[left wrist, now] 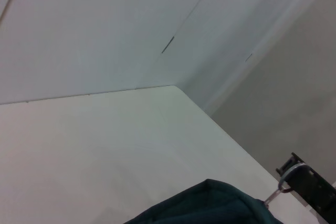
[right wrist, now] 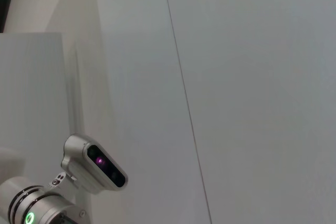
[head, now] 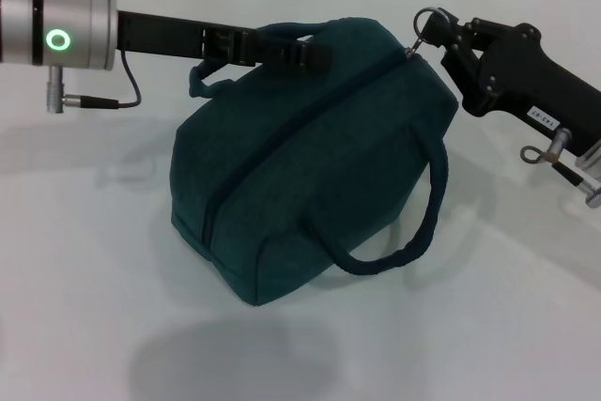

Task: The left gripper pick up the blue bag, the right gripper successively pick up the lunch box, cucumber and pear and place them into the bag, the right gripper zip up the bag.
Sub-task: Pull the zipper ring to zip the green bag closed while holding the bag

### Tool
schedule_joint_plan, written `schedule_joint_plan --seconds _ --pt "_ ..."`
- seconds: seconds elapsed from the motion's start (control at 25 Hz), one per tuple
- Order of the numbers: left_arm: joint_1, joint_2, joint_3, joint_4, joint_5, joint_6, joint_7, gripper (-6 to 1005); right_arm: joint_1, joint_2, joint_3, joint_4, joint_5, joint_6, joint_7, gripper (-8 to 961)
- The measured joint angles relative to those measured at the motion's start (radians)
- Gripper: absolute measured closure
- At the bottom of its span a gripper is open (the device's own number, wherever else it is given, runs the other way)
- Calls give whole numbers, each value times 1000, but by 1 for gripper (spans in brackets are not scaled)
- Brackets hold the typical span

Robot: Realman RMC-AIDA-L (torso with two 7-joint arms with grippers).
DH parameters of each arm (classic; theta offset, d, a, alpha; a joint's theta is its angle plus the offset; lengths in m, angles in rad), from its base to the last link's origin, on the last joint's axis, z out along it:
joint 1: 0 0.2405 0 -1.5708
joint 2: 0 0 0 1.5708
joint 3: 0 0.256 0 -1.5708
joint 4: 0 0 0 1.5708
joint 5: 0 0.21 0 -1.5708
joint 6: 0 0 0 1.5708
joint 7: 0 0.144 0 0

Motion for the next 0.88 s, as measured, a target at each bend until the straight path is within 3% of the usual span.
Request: schedule_joint_plan --seconds 0.24,0.44,0.8,0.88 --pt "5 -5 -1 2 -4 -5 10 151 -12 0 0 -1 0 -6 0 948" --pt "8 -7 -1 3 -7 -5 13 309 -16 0 0 -1 0 -7 1 948" --pt "8 -17 -1 0 -8 -3 17 779 -22 0 4 2 5 -7 6 947" --pt "8 -19 -1 0 -8 1 18 823 -24 0 6 2 7 -4 9 947"
